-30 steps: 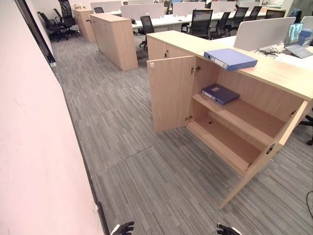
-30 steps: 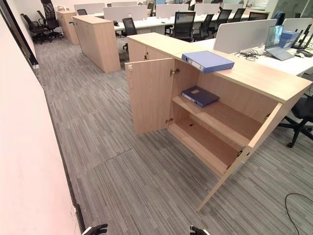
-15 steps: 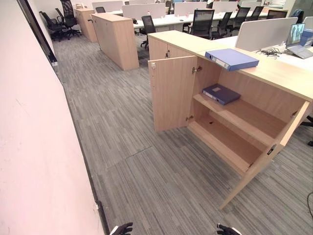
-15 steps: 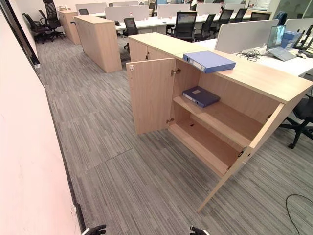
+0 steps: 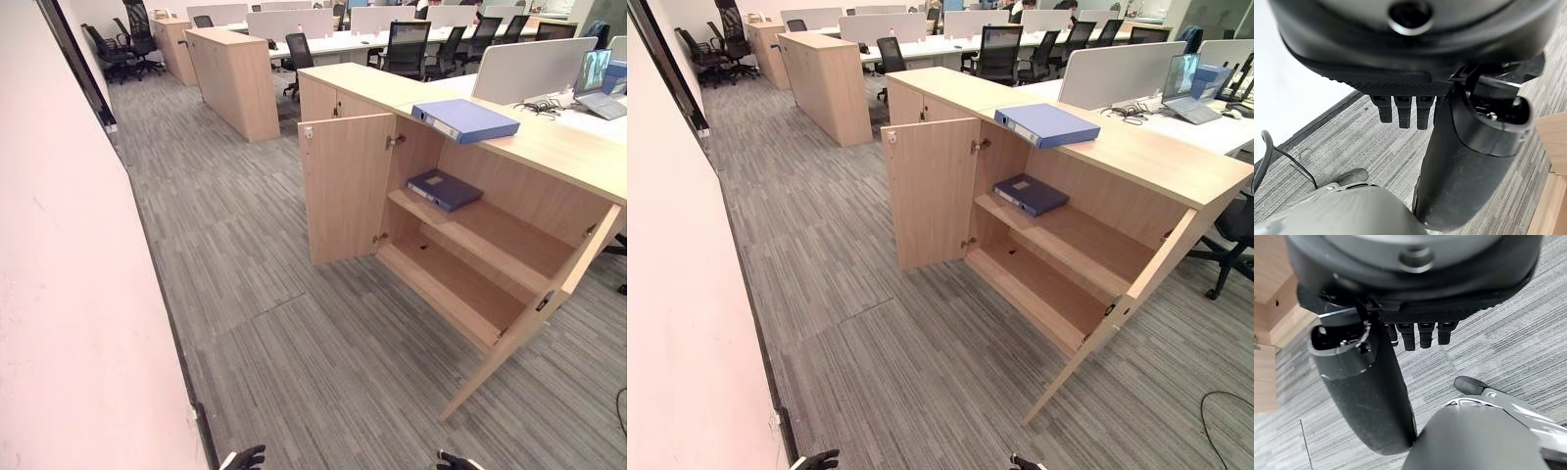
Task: Put the empty folder in the office cabinet
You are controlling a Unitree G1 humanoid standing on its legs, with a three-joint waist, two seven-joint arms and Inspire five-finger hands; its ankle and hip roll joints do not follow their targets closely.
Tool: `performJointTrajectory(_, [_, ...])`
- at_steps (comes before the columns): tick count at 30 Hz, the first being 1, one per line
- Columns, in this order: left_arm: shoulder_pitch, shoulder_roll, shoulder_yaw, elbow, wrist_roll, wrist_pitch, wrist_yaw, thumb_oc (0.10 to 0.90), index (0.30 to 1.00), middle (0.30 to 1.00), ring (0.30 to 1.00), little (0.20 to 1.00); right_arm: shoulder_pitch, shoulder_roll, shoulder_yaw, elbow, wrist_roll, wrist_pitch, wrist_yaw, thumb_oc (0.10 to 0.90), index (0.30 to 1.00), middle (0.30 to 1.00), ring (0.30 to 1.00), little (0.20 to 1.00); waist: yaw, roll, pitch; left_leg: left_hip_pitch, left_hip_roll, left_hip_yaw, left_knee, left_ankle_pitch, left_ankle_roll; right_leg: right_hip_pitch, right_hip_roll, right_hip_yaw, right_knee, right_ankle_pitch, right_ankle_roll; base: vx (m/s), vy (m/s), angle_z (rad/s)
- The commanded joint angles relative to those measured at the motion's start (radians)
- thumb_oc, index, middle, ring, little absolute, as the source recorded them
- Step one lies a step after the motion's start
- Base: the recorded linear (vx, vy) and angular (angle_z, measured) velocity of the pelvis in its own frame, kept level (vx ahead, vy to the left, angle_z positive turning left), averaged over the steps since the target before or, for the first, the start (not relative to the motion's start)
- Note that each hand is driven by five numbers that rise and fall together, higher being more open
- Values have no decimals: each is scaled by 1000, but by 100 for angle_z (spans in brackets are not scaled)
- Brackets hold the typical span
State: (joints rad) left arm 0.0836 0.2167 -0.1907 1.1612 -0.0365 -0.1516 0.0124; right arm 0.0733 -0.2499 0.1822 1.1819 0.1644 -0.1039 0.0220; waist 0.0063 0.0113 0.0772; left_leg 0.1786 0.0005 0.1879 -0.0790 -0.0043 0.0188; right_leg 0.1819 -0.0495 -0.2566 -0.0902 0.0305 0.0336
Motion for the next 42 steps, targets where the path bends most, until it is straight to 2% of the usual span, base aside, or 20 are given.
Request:
performJointTrajectory(1, [-62,28,5,-103,-85,-53,24,800,900,900,900,900,-60,-48,-15,-65,123,-60,-15,800,900,900,900,900,17,-17,10,25,43,6,-8,-50,-69,24,-32,-9,19,-85,77,0,0,0])
performJointTrajectory(6, [-57,54,3,-262,-149,-83,27,800,900,900,900,900,-71,-91,-10,-270,152,-97,-21,800,900,900,900,900,20,-16,13,28,46,7,-8,-50,-71,22,-31,-5,21,-86,78,0,0,0])
performJointTrajectory(12, [-59,53,-13,-345,-166,-94,19,800,900,900,900,900,-84,-110,-9,-316,147,-98,-21,800,900,900,900,900,20,-17,11,32,46,8,-8,-52,-70,27,-29,-8,22,-87,76,0,0,0])
performJointTrajectory(28, [-45,38,-11,-283,-155,-82,11,800,900,900,900,900,-49,-76,10,-259,121,-83,-14,800,900,900,900,900,17,-16,7,35,46,4,-8,-54,-71,33,-24,-8,20,-93,73,0,0,0])
performJointTrajectory(39, [-59,35,-13,-262,-171,-79,19,800,900,900,900,900,-42,-65,-4,-213,158,-75,-8,800,900,900,900,900,6,-18,12,27,58,2,-8,-41,-85,26,-15,2,16,-94,63,2,-42,4])
performJointTrajectory(42, [-61,35,-10,-273,-190,-81,20,800,900,900,900,900,-49,-73,-1,-215,161,-77,-7,800,900,900,900,900,9,-21,26,0,76,2,67,-53,-98,27,-8,20,19,-105,47,-25,-163,2])
